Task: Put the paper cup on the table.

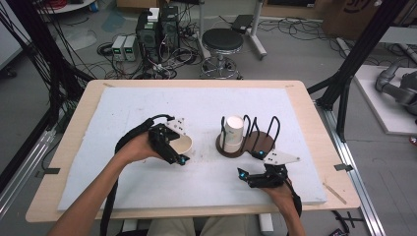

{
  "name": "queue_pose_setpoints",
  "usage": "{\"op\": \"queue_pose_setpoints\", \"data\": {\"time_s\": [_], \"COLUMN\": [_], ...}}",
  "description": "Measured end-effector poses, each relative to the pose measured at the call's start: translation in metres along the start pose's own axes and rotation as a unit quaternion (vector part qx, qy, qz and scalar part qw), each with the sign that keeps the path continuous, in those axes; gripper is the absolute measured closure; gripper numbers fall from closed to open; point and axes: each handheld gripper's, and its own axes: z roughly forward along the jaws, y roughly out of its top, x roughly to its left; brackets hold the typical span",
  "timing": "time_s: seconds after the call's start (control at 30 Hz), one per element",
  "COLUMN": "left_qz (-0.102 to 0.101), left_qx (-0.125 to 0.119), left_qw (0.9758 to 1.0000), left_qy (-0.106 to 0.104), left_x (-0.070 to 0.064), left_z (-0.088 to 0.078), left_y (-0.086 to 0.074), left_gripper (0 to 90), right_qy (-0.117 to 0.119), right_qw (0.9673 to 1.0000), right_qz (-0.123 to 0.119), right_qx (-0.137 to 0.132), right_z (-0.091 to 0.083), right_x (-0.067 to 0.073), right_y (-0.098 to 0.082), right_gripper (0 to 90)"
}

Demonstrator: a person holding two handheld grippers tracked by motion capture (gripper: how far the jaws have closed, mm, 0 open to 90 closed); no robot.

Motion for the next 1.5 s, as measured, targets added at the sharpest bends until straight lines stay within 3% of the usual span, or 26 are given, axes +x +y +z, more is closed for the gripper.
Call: {"op": "queue_pose_setpoints", "data": {"time_s": [0.53,1.37,1.5], "left_qz": [0.000,-0.013,-0.014], "left_qx": [0.019,0.046,0.038], "left_qw": [0.9998,0.9987,0.9991], "left_qy": [0.008,0.014,0.014], "left_x": [0.000,0.008,0.007], "left_z": [0.024,0.053,0.054], "left_y": [0.008,0.005,0.004], "left_gripper": [28.8,28.7,28.5], "right_qy": [-0.007,-0.011,-0.012], "right_qw": [1.0000,0.9998,0.9998], "right_qz": [0.000,0.003,0.002], "right_qx": [-0.002,-0.013,-0.014], "right_z": [-0.001,-0.003,-0.003], "right_x": [0.002,0.002,0.002], "right_y": [0.000,-0.002,-0.002], "right_gripper": [16.1,16.1,16.1]}}
